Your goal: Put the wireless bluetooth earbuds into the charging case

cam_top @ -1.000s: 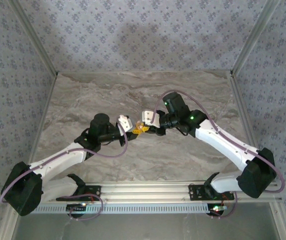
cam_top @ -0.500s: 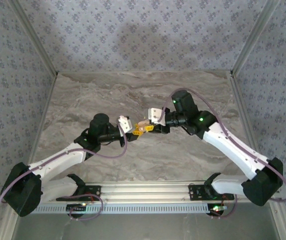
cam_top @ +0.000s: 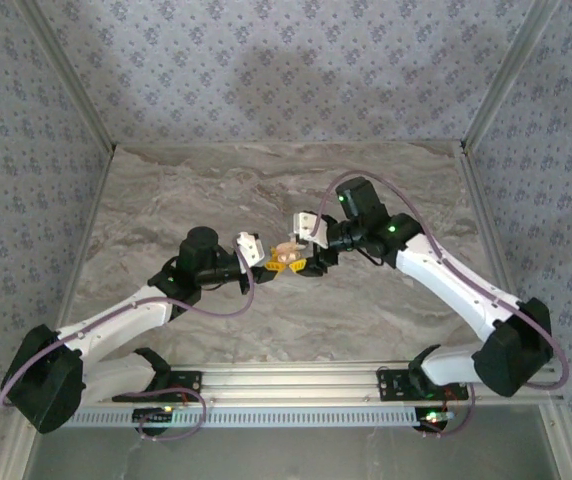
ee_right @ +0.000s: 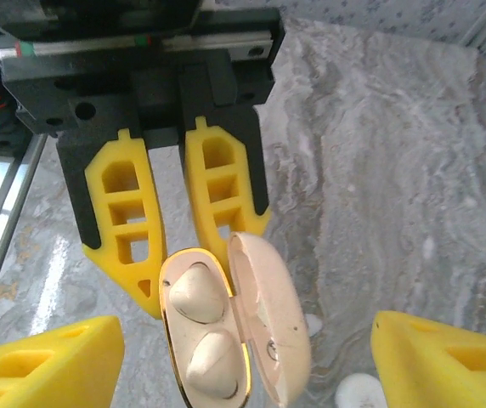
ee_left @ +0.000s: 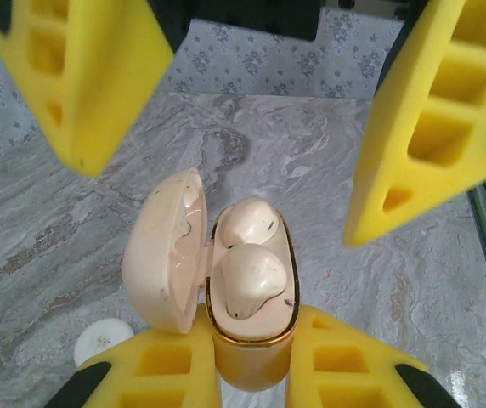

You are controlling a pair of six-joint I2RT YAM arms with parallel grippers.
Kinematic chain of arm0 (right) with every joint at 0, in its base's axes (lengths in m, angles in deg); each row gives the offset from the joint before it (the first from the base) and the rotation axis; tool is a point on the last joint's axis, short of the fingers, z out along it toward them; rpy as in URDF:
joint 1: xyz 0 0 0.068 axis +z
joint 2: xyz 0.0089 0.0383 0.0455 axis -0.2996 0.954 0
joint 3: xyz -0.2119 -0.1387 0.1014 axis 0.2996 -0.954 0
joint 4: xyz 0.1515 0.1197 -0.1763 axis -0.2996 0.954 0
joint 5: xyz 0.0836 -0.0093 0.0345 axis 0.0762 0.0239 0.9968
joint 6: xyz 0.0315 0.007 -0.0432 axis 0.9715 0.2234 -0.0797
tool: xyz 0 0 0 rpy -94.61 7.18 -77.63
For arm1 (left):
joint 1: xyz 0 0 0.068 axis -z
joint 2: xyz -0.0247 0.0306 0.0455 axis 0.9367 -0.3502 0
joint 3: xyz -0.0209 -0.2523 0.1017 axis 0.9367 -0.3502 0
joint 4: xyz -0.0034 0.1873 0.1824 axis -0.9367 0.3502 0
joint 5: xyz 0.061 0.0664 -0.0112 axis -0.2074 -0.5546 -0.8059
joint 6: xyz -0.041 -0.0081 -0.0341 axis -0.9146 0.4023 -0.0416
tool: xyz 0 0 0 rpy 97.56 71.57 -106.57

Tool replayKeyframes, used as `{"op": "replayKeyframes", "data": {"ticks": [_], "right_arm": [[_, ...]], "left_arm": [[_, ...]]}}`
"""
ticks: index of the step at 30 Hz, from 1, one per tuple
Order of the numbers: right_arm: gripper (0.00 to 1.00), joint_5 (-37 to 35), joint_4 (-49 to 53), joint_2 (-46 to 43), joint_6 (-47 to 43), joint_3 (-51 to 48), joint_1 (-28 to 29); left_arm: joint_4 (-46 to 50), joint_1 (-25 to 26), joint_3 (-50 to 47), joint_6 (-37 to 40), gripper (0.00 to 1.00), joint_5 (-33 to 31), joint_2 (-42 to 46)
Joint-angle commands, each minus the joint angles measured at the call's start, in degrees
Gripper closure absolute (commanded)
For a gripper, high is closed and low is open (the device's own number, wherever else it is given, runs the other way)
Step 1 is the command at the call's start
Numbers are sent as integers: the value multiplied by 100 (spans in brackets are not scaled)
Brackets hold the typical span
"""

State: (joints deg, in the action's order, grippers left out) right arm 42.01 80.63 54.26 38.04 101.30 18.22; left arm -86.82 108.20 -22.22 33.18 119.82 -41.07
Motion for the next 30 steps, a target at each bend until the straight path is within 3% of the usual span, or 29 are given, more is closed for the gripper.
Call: {"op": "replayKeyframes", "data": {"ticks": [1,11,14,19,23,30], "right_arm": [[22,345,354,162,48,203,64],[39,1044,1078,-265,-122,304,68],[44,1104,921,-636,248,-260,0],[43,388,-569,-1444,1890,-1255,-369],[41,-989,-1644,-1967,3871,-1941,-741],[42,-2431,-1393,-2002,6149,-2462,-1111]], "left_arm": [[-125,28,218,104,89,79,159],[-122,31,227,79,89,-202,71],[-98,33,249,48,89,-242,21],[482,33,696,-626,88,-387,-365],[1036,34,1168,-1836,88,-388,-908],[1591,32,1589,-3828,88,24,-1833]]}}
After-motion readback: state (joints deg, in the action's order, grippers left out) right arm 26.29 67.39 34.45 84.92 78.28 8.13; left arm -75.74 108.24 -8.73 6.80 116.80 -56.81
